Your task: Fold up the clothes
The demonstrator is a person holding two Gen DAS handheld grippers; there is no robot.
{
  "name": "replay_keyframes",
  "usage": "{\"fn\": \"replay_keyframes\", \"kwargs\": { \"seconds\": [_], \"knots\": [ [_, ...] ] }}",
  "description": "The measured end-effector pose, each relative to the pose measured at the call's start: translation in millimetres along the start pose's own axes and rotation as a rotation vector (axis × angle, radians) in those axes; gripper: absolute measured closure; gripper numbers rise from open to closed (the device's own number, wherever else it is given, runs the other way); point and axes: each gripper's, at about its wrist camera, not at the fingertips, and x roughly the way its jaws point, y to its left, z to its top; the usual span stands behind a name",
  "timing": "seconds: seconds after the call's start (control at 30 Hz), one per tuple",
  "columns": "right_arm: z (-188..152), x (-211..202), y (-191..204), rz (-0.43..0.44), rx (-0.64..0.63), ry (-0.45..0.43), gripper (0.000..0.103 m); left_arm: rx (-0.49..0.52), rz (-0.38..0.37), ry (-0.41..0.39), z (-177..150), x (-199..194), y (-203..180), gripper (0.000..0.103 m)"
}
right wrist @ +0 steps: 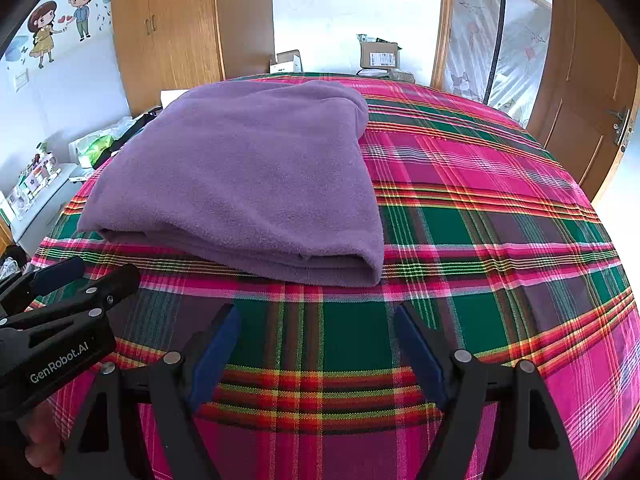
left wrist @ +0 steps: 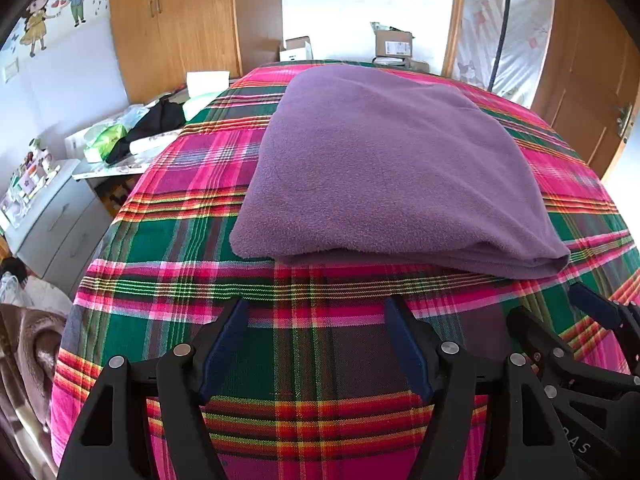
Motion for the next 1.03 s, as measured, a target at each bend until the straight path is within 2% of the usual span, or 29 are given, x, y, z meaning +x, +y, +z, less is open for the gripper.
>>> {"fn": "replay_keyframes", "kwargs": {
  "seconds": [1.03],
  "knots": [
    [-0.4,-0.3,-0.8,0.0,-0.002,0.0,0.024,0.002,0.003,-0.015,0.0,0.9,-5.2,0.03]
  ]
}}
